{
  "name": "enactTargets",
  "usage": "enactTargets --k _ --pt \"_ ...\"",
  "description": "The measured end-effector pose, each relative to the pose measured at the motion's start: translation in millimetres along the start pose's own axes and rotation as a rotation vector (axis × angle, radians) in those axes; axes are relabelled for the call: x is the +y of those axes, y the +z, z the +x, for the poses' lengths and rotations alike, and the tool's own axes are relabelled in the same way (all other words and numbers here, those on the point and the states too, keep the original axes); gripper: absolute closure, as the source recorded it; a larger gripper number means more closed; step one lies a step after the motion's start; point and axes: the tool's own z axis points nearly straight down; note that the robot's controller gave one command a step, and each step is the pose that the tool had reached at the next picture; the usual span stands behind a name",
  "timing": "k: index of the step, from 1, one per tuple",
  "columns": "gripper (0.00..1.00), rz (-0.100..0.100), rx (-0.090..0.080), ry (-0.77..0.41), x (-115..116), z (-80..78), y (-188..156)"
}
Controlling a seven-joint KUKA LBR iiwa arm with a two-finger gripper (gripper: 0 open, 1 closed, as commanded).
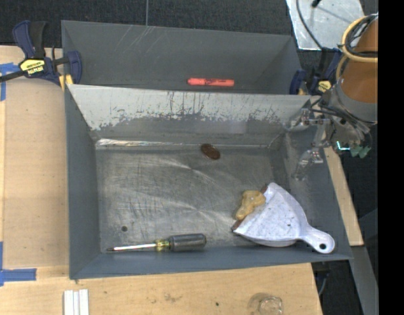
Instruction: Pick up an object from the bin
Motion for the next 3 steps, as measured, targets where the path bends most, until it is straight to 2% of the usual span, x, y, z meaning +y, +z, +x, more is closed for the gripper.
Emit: enactTargets --k 1,2,3 --pt "0.0 0.001 -0.005 -0.002 1 -0.8 -3" --pt "0.0 0.003 -0.015 0.015 4 3.0 35" --pt "0.0 0.001 -0.008 -0.066 16 44.9 95"
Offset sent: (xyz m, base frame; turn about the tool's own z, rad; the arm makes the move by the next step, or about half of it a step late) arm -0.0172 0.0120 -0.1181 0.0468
